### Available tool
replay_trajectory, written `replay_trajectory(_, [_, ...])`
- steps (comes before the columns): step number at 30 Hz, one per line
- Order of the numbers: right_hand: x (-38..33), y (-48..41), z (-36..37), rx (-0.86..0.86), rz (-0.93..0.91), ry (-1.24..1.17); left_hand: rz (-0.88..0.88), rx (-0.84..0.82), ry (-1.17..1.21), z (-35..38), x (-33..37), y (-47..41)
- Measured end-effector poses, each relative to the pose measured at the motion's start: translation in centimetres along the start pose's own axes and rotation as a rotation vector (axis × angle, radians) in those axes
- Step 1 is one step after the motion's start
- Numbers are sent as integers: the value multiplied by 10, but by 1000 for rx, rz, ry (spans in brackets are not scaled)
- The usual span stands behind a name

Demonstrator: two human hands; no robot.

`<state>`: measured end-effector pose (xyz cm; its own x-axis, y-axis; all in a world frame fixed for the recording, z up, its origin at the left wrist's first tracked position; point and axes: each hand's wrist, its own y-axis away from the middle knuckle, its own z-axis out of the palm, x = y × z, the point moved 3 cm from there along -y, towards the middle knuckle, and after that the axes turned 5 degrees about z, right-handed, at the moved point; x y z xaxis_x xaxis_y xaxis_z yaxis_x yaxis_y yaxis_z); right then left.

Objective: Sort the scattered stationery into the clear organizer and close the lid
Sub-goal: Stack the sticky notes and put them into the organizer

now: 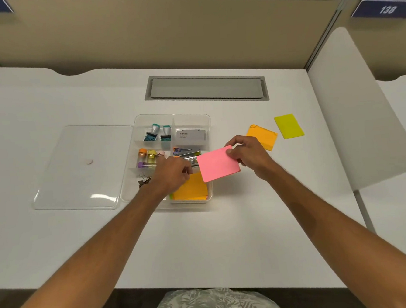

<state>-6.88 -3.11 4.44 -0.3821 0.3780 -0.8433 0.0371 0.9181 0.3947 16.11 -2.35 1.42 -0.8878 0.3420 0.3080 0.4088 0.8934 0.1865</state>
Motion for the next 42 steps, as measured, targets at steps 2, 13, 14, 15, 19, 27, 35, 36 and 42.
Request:
replay_trajectory(2, [-2,4,8,-10,-8,49,39,11,-54,1,0,1])
replay_trajectory(13, [0,11,67,-43,0,368,-56,321,193,-26,-35,24])
replay_trajectory(14, [1,12,71,-43,-1,388,-59,322,195,-27,-36,25])
replay_trajectory(15, [2,12,75,-46,-8,414,-62,316,192,-27,-37,26])
replay_trajectory(19, [3,14,86,-35,-65,515,-74,292,188,-27,-36,29])
replay_trajectory(27, [2,15,94,25,-101,642,-54,283,206,-29,-31,26])
replay_trajectory(35, [7,16,80,90,-249,682,4,313,185,-30,-8,12])
replay_trajectory(36, [9,15,73,94,-251,671,14,313,186,-29,-3,9])
replay_trajectory(42, [31,3,9,162,-170,635,78,241,179,-21,33,-24])
